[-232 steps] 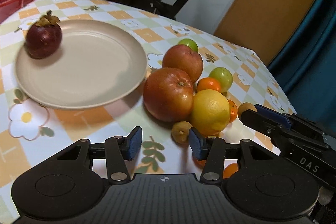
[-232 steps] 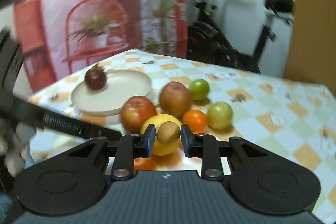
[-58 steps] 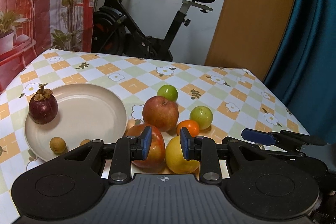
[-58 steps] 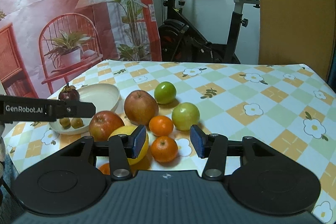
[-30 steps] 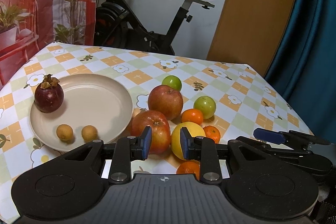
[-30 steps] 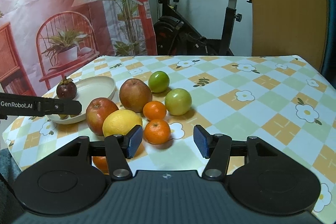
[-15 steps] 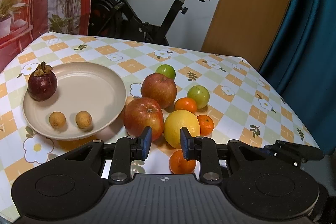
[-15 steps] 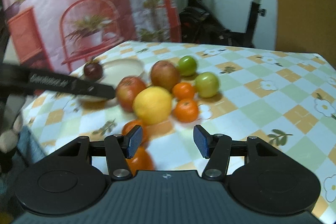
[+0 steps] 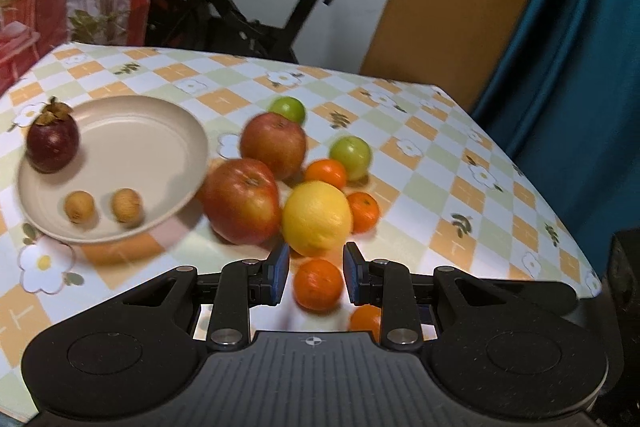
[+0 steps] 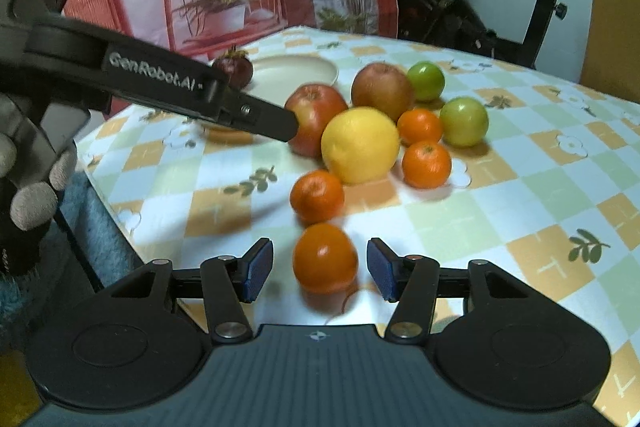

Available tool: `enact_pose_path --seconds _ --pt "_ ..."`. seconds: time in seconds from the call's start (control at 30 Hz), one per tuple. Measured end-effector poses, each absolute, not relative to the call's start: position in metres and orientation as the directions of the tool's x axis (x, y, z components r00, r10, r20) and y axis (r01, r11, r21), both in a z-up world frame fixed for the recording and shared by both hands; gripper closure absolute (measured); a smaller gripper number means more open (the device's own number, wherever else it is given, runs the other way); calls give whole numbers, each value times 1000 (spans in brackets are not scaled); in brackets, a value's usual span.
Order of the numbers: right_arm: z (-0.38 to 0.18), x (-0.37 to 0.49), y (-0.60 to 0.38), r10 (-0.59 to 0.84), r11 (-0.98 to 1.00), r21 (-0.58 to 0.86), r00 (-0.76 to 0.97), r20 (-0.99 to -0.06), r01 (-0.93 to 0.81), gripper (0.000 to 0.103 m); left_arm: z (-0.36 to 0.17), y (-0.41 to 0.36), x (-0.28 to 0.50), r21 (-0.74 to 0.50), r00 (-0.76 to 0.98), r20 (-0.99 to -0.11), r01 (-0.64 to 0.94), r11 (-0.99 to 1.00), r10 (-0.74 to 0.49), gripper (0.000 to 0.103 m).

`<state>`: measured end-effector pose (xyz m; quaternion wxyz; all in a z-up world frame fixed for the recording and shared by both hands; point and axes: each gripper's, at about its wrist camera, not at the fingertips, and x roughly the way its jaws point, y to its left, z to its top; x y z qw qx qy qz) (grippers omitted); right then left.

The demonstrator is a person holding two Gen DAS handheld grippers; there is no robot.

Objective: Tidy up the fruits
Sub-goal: 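Close the right tool around a tangerine in front of the lemon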

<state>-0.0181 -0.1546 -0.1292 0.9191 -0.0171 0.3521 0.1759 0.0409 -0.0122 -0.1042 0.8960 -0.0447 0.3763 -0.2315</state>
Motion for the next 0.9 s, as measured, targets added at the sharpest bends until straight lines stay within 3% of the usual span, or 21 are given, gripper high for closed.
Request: enact_pose_path --seconds 0.2,0.43,0.9 --pt "-135 -17 -157 308 939 103 668 -678 -328 64 -113 -27 36 -265 540 -677 456 850 -500 72" --pt "-137 -16 -158 316 938 107 680 -661 -331 64 -127 -37 36 -287 459 -714 496 819 -529 72" --pt "-137 -16 -156 315 935 92 682 -660 -343 64 -139 -39 43 -329 415 -732 478 814 -540 59"
